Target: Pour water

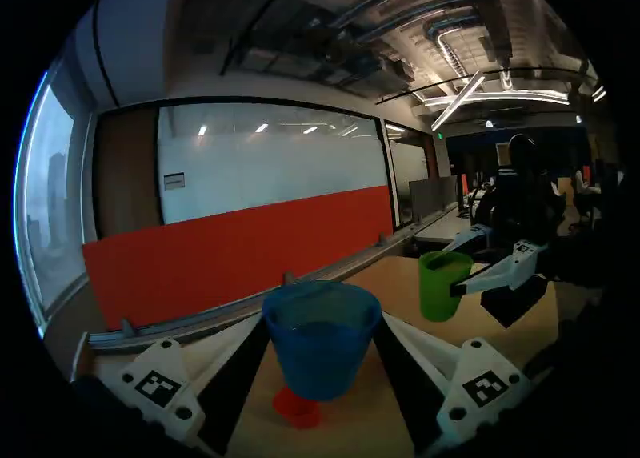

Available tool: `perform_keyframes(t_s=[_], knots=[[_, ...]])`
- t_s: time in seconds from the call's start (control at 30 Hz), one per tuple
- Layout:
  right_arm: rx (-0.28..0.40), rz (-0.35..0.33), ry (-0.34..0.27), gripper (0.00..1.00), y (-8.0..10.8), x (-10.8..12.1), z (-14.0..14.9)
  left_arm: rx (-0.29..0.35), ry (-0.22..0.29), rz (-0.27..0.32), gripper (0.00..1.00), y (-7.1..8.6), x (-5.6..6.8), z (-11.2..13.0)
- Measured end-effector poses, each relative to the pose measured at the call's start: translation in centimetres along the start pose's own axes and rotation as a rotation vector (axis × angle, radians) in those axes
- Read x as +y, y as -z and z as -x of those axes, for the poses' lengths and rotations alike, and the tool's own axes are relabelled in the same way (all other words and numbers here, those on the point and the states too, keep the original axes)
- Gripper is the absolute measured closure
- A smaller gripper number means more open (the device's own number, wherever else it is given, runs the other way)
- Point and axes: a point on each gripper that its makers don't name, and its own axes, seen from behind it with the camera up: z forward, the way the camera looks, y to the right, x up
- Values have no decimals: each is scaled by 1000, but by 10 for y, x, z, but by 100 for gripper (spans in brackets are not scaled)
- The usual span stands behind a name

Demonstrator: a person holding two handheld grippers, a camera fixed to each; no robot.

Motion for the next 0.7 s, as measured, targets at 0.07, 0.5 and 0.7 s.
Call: perform_keyframes(t_s=[0.07,0.5,0.7], knots=[[-1,-8,1,9,-2,-3,1,3,-20,-3,14,0,0,-5],[0,-69,-10,9,-16,-27,4,11,-179,-16,14,-6,-1,-38],[0,-94,-14,9,-23,-37,5,9,-263,-23,14,-8,-2,-50]])
